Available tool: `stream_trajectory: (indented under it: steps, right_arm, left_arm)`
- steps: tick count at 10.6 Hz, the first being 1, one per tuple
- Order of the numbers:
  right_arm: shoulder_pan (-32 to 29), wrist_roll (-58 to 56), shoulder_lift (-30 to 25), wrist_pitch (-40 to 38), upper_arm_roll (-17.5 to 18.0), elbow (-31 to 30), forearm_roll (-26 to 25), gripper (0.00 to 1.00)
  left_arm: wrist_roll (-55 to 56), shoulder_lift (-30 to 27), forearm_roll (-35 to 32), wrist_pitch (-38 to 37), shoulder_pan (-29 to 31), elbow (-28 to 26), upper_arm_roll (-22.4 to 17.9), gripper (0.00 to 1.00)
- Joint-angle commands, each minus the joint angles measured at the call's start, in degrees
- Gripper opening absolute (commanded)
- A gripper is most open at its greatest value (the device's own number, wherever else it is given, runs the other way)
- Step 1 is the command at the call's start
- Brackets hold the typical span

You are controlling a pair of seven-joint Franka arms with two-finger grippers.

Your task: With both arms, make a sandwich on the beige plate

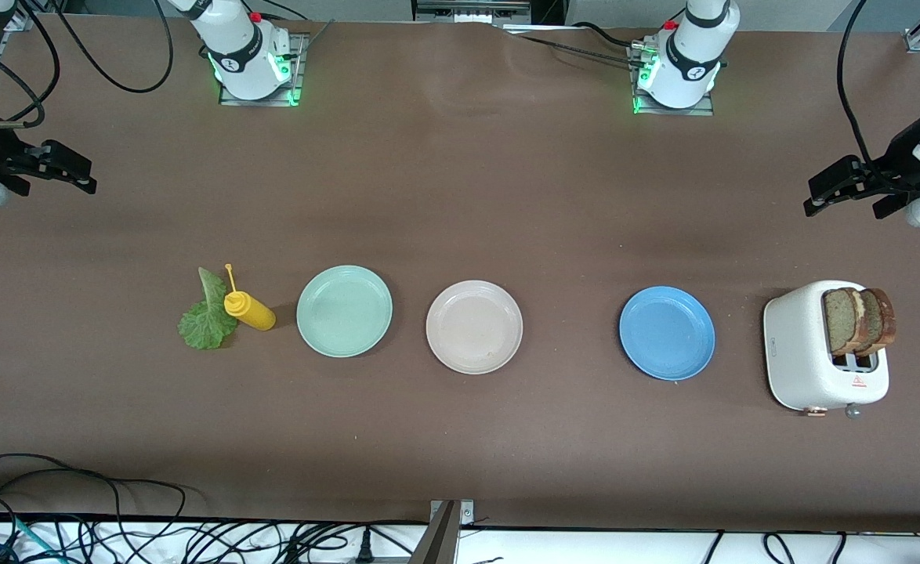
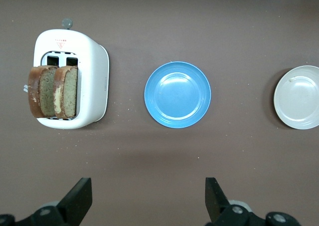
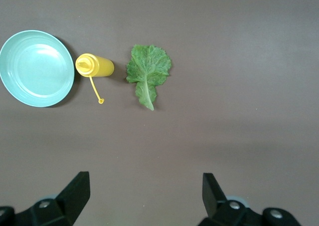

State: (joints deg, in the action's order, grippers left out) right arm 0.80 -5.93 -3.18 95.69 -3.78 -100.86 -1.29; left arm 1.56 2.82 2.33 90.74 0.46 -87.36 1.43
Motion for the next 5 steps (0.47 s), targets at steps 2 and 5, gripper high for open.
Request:
stream_trajectory:
  steps: [2,5]
  right_arm:
    - [-0.5,2.5,0.8,0.6,0.4,1.5,-0.6,1.00]
    - [-0.5,2.6,1.0,0.5,0.4,1.6,-0.6,1.00]
  left_arm:
    - [-0.2,0.6,-0.2,-1.1,0.2,1.2,0.2,1.00]
    - [0.0,0.8,-0.1,-1.1,0.0,1.5,0.2,1.00]
